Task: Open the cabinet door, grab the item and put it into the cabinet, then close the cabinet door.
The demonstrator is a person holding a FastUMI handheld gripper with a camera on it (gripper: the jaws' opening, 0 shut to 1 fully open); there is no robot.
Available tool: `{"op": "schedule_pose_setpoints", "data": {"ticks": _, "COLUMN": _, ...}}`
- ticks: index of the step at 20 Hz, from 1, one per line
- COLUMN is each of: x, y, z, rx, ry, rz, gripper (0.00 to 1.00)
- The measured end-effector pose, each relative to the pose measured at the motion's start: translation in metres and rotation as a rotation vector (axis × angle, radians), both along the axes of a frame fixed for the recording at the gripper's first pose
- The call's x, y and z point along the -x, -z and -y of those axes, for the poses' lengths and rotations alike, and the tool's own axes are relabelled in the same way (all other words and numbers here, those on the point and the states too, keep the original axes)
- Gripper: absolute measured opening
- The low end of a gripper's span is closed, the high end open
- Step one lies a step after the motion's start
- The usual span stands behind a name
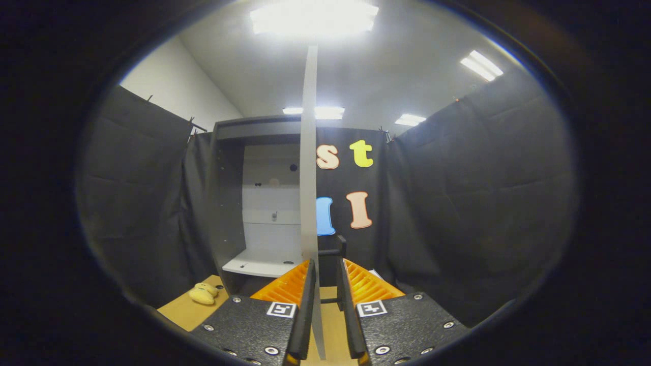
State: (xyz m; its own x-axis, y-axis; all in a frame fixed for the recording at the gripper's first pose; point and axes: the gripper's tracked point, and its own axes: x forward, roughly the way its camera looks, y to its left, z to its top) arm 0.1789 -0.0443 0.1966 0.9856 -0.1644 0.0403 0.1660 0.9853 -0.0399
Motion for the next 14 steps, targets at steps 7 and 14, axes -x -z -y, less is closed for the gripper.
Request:
{"op": "schedule_pose_setpoints", "data": {"ticks": 7, "x": -0.022, "y": 0.027, "z": -0.066, "rx": -0.016, "ry": -0.083, "rz": 0.031, "gripper": 0.91}}
{"op": "schedule_pose_setpoints", "data": {"ticks": 14, "x": -0.052, "y": 0.102, "z": -0.129, "rx": -0.050, "ry": -0.135, "rz": -0.005, "gripper": 0.92}}
